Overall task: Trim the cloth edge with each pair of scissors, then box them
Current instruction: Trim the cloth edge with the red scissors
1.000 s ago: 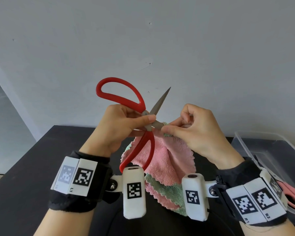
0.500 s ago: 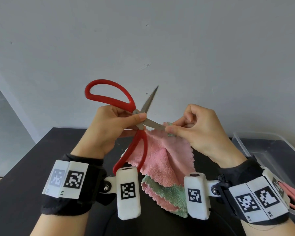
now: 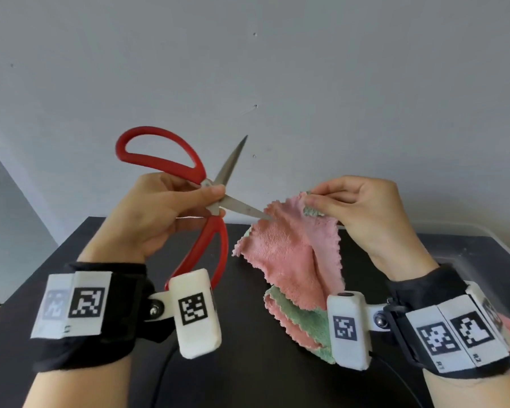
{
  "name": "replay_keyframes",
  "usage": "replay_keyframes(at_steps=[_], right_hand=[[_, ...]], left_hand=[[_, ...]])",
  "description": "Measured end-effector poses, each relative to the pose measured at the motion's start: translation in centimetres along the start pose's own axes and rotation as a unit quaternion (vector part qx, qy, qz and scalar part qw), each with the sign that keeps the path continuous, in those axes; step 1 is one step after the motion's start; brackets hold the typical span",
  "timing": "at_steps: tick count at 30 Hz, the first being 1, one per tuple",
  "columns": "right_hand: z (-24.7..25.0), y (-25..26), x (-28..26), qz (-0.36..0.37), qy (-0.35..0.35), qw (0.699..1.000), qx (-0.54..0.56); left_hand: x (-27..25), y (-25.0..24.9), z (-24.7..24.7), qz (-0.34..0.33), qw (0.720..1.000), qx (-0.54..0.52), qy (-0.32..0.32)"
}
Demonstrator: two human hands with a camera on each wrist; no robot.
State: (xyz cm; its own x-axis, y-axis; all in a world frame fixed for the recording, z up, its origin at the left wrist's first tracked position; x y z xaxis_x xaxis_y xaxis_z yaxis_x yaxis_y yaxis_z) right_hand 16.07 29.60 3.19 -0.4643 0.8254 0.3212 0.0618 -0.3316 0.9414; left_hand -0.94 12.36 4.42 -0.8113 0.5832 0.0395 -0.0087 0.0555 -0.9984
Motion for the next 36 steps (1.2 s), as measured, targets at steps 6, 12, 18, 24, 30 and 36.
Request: replay_keyframes(at_steps=[6, 12, 18, 24, 30, 36], right_hand=[[-0.9, 1.3, -1.0, -0.008, 0.053, 0.997, 0.047], [-1.3, 1.7, -1.6, -0.009, 0.073, 0.997, 0.017], [-1.2, 1.7, -1.7, -0.028, 0.088, 0.996, 0.003], [-1.4, 1.5, -2.0, -0.032, 0.103, 0.994, -0.026], [-1.8, 1.3, -2.1, -0.008, 0.088, 0.995, -0.047], [-1.9, 1.3, -1.9, 0.01, 0.091, 0.992, -0.081]], left_hand=[[-0.7, 0.5, -3.2, -0.001, 0.998, 0.048, 0.044], [-1.1, 1.0, -4.7, -0.015, 0.997, 0.061, 0.033], [-1.1, 1.1, -4.8, -0.028, 0.998, 0.059, 0.021], [-1.2, 1.1, -5.0, -0.031, 0.998, 0.043, 0.027], [-1.2, 1.2, -4.9, -0.038, 0.997, 0.052, 0.03], [-1.1, 1.0, -4.4, -0.041, 0.997, 0.054, 0.031]])
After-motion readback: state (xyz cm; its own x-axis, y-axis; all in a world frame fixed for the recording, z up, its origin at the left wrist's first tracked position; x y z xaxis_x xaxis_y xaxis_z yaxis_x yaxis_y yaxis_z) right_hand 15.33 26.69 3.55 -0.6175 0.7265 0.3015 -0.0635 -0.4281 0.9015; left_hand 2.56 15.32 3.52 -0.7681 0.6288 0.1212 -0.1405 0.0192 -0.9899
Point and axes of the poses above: each hand's wrist, its own x-axis towards the middle knuckle, its own z-axis out of the back of the hand, y = z × x, the point moved 1 cm from there along x, towards the middle knuckle, and after that the axes turned 11 degrees about -y, right-handed, at the moved point
